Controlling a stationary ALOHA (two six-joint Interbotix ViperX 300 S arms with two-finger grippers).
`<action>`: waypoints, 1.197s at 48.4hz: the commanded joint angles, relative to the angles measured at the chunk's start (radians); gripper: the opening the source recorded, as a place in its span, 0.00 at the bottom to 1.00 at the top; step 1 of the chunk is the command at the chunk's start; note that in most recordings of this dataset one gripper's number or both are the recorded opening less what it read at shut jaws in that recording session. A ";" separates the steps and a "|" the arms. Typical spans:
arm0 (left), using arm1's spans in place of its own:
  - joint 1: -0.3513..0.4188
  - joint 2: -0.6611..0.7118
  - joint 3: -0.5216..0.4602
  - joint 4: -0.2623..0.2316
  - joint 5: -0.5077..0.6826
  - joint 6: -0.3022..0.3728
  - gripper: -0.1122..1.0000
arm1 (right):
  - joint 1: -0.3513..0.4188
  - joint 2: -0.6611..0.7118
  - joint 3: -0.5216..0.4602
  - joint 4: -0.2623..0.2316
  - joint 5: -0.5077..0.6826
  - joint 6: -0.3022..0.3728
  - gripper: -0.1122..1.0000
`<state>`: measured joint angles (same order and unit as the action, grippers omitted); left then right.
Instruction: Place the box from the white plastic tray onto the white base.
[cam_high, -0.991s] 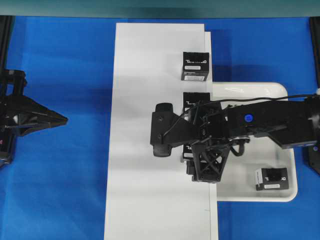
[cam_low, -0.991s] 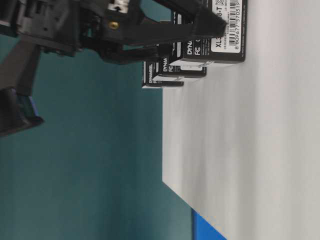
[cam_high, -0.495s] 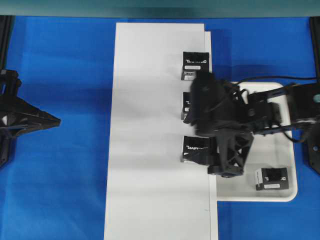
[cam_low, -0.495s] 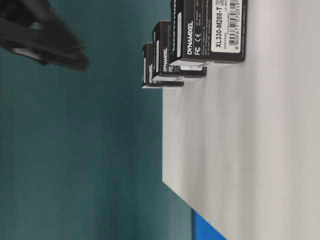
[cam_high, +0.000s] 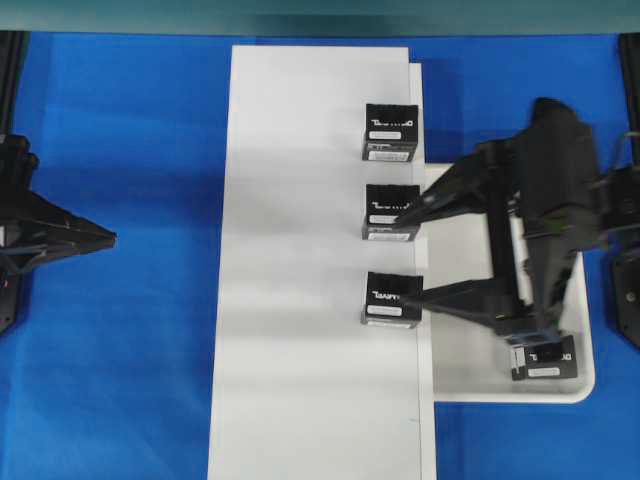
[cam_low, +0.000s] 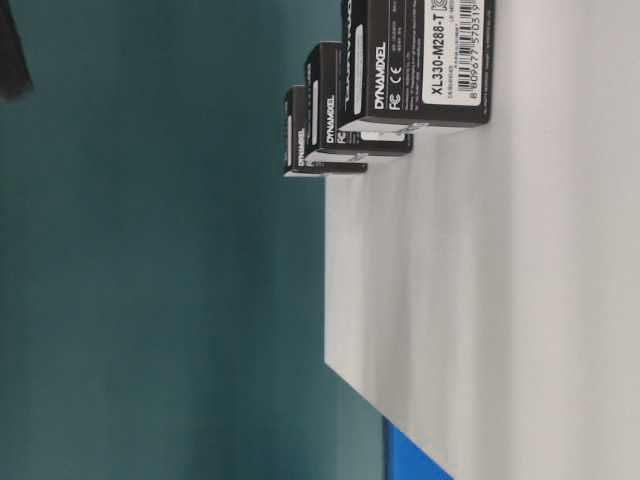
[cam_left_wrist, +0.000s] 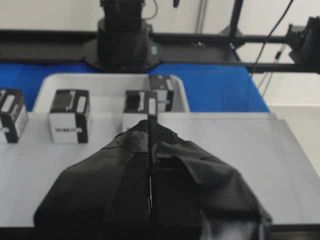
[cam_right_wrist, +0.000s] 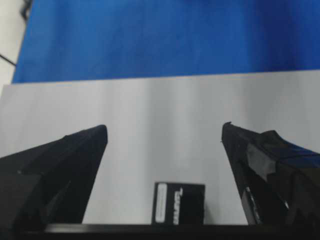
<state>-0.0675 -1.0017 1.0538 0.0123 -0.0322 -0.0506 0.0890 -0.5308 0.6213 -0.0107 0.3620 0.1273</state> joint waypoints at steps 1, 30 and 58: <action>0.002 -0.009 -0.025 0.003 -0.006 0.002 0.04 | 0.005 -0.051 0.026 -0.003 -0.020 0.000 0.97; 0.011 -0.023 -0.008 0.003 0.051 0.008 0.04 | 0.005 -0.416 0.239 0.002 -0.014 0.005 0.92; 0.012 -0.034 -0.008 0.003 0.078 0.009 0.04 | 0.003 -0.548 0.331 0.008 -0.035 0.006 0.91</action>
<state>-0.0568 -1.0385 1.0569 0.0123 0.0522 -0.0430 0.0920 -1.0769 0.9572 -0.0061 0.3421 0.1319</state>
